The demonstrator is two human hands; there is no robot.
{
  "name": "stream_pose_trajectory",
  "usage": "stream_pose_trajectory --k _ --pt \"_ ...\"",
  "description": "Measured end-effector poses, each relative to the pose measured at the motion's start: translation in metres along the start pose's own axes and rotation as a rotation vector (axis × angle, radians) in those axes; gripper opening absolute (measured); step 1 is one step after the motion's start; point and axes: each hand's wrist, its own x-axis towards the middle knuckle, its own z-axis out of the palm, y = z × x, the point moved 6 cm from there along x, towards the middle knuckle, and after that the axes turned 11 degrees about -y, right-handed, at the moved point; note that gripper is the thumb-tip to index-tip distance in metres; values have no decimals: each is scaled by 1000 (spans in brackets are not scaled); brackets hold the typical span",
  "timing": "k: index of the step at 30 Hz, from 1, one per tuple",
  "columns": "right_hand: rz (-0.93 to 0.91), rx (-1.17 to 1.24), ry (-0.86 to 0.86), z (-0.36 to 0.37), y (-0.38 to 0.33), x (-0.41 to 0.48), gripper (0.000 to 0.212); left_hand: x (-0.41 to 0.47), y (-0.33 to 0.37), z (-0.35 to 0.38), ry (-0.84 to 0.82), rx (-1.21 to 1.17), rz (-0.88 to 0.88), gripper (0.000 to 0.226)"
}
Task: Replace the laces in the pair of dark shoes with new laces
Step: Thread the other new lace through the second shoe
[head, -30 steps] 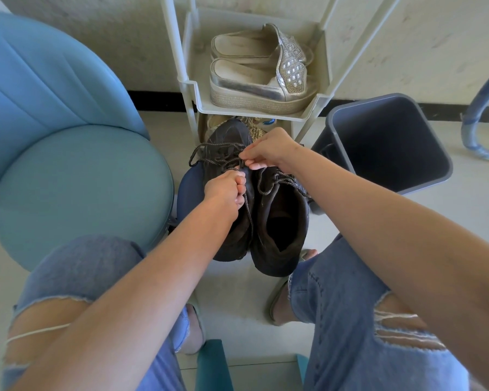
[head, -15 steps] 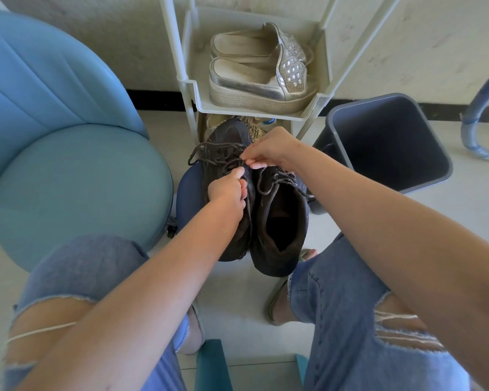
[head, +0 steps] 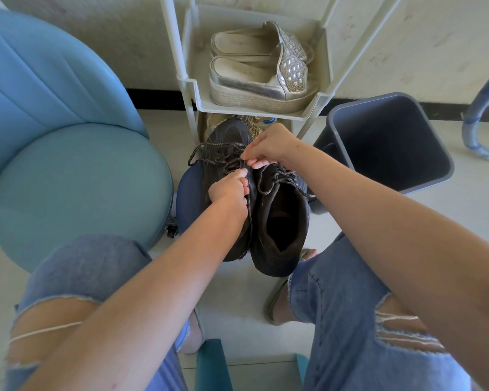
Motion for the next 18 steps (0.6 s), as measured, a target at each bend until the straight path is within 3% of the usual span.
stream_pose_trajectory --k 11,14,18 --pt "-79 -108 -15 -2 -5 2 22 1 1 -1 3 25 -4 39" --pt "-37 -74 -33 -1 -2 4 10 -1 1 -1 4 0 25 34" --pt "23 41 -63 -3 6 6 25 -3 2 -1 15 17 18 36"
